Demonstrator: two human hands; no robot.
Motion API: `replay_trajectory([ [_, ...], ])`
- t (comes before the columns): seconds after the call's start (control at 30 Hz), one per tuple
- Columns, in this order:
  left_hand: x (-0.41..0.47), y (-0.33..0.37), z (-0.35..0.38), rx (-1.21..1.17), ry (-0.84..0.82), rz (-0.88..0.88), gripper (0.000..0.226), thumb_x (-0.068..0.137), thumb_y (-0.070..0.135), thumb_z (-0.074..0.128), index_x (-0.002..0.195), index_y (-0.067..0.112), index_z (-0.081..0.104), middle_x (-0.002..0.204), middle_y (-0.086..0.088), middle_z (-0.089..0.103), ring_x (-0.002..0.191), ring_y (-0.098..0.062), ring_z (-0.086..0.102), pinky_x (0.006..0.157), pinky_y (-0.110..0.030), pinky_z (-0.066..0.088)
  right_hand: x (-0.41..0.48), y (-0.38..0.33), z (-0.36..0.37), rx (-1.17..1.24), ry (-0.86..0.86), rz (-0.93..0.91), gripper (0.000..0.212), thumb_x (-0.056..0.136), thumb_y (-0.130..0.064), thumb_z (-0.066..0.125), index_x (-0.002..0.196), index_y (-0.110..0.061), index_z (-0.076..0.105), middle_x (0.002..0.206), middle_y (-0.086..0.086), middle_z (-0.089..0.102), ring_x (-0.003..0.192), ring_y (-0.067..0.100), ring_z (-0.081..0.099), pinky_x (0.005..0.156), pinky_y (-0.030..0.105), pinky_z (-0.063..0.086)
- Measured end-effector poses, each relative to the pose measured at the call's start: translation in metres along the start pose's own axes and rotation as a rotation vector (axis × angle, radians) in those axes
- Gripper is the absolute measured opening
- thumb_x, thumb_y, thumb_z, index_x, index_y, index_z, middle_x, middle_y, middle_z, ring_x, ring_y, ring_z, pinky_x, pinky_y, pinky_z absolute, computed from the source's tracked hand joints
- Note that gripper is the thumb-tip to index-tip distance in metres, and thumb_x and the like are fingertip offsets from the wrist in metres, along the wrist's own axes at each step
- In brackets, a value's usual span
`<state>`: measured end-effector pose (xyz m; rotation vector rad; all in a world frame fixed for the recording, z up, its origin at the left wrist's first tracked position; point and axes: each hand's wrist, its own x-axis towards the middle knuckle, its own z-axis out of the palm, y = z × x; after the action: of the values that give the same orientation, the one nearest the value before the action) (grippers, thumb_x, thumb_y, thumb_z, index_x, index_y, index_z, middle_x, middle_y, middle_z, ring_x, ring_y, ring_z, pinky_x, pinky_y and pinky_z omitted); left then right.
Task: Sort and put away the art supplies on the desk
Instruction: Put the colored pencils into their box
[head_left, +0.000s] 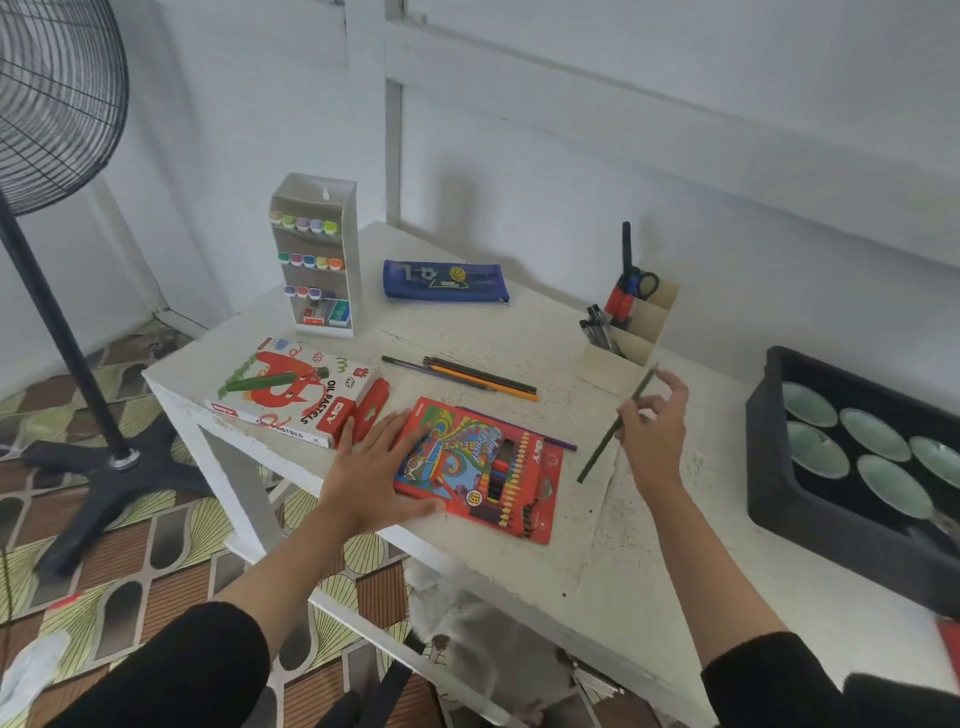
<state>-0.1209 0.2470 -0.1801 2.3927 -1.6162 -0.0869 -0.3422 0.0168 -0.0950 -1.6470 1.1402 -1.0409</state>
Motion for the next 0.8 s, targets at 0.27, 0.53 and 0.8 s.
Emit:
replay_trajectory([
  [0.27, 0.000, 0.000, 0.002, -0.013, 0.015, 0.006, 0.111, 0.058, 0.098, 0.012, 0.149, 0.036, 0.019, 0.158, 0.003, 0.017, 0.146, -0.018, 0.016, 0.114, -0.050, -0.013, -0.023, 0.023, -0.018, 0.319, 0.247, 0.324, 0.044, 0.096, -0.002, 0.046, 0.130, -0.025, 0.029, 0.089, 0.015, 0.063, 0.055, 0.023, 0.067, 0.054, 0.026, 0.058],
  [0.53, 0.001, -0.001, 0.001, -0.008, -0.001, -0.002, 0.113, 0.056, 0.098, 0.010, 0.150, 0.037, 0.016, 0.159, 0.004, 0.014, 0.146, -0.017, 0.013, 0.115, -0.051, -0.013, -0.040, 0.041, -0.002, 0.268, 0.163, 0.356, 0.018, 0.096, -0.005, 0.050, 0.109, 0.003, 0.058, 0.085, 0.015, 0.066, 0.064, 0.017, 0.064, 0.053, 0.016, 0.053],
  [0.8, 0.000, 0.000, 0.002, -0.012, -0.009, -0.001, 0.112, 0.057, 0.099, 0.010, 0.150, 0.037, 0.013, 0.159, 0.004, 0.013, 0.146, -0.016, 0.011, 0.115, -0.051, -0.013, -0.040, 0.036, 0.008, -0.358, -0.345, 0.084, 0.005, 0.082, -0.015, 0.072, 0.083, -0.020, 0.071, 0.090, 0.001, 0.062, 0.080, 0.014, 0.053, 0.068, 0.026, 0.042],
])
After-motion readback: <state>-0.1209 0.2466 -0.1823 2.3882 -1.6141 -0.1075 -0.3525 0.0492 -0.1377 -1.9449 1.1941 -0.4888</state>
